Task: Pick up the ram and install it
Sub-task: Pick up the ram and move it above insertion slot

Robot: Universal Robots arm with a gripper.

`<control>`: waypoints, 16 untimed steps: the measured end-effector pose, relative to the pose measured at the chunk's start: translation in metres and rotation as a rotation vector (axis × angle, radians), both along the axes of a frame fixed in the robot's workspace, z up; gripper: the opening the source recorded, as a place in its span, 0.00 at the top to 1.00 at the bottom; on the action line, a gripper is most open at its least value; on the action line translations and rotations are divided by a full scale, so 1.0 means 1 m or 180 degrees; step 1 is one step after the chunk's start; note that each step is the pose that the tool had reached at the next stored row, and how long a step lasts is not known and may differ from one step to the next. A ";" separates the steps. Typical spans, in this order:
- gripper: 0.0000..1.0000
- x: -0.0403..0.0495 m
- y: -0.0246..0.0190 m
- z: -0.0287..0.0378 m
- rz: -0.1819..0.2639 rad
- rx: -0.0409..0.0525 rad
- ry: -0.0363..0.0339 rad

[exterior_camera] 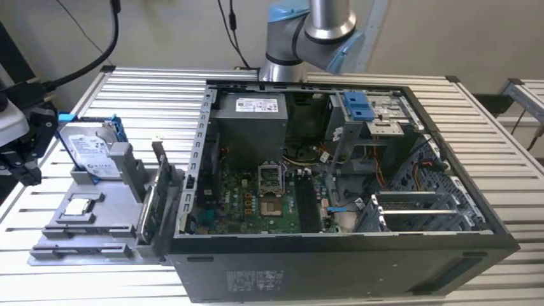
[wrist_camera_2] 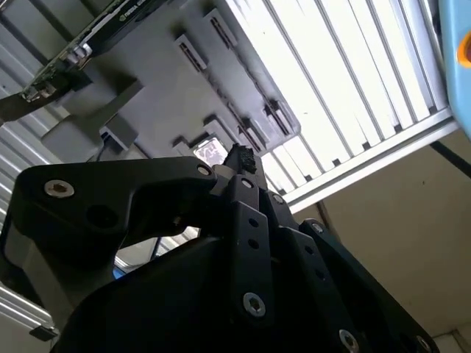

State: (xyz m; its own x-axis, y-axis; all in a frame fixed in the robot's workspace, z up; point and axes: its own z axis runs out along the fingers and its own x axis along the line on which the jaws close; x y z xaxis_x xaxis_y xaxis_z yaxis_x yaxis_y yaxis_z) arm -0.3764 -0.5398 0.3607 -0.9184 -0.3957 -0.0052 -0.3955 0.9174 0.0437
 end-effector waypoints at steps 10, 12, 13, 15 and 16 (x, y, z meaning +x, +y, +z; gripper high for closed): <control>0.89 -0.0002 0.0001 -0.0001 0.0404 0.0022 -0.0002; 0.89 -0.0004 0.0001 -0.0006 0.0504 0.0027 -0.0003; 0.89 -0.0005 0.0001 -0.0009 0.0558 0.0028 -0.0002; 0.89 -0.0006 0.0000 -0.0012 0.0672 0.0027 -0.0001; 0.89 -0.0007 0.0000 -0.0013 0.0725 0.0029 -0.0001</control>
State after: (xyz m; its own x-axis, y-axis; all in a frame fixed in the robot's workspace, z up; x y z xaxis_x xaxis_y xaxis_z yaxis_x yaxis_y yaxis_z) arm -0.3771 -0.5398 0.3594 -0.8053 -0.5928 -0.0100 -0.5924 0.8040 0.0515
